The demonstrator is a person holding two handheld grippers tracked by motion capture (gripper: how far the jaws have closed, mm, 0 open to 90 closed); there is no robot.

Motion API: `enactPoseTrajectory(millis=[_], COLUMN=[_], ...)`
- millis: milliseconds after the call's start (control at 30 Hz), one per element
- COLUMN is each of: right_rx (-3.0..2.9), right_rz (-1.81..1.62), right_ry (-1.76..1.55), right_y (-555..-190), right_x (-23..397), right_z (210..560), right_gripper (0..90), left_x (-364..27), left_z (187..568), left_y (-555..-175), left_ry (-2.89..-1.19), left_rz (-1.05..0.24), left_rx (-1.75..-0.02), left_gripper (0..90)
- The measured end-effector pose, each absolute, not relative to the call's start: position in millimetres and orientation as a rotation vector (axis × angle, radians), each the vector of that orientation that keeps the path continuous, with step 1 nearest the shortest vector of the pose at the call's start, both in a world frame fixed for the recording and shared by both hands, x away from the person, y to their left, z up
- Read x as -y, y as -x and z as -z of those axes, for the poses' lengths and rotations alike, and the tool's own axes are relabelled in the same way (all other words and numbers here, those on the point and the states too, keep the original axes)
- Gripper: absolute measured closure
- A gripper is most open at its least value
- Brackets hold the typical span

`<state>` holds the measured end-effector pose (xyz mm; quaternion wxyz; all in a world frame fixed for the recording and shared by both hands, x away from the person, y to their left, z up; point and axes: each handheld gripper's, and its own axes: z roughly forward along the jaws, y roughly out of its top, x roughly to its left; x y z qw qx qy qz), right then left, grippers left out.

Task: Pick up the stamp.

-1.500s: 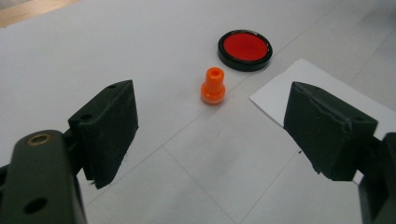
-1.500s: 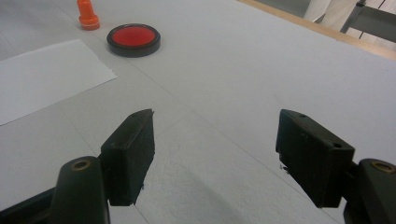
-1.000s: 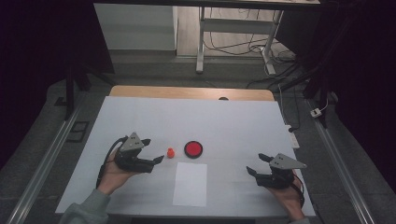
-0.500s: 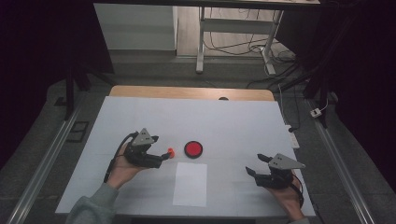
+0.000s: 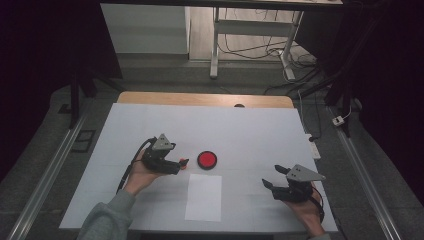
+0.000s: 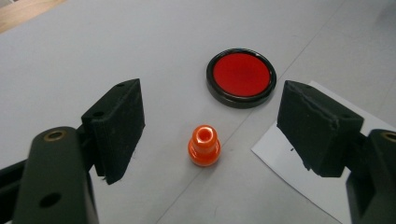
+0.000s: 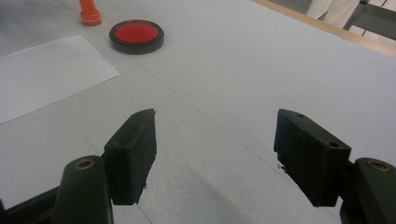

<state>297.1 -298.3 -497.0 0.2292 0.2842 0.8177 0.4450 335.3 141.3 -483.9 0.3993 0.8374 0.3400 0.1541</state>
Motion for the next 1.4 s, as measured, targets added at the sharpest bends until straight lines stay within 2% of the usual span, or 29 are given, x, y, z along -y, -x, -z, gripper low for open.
enactPoseTrajectory(millis=[533, 1400], right_rx=[-2.253, -2.262], right_rz=[-1.216, -1.196], right_ry=[-0.781, -0.786], right_y=[-297, -296], right_x=[300, 300], right_z=[498, 499], right_gripper=[30.0, 30.7], left_x=[-135, -133], left_z=[501, 511], left_y=[-344, -344], left_ry=[-2.164, -2.189], left_rz=[-0.390, -0.426], left_rx=[-0.874, -0.844], left_gripper=[26.4, 38.7])
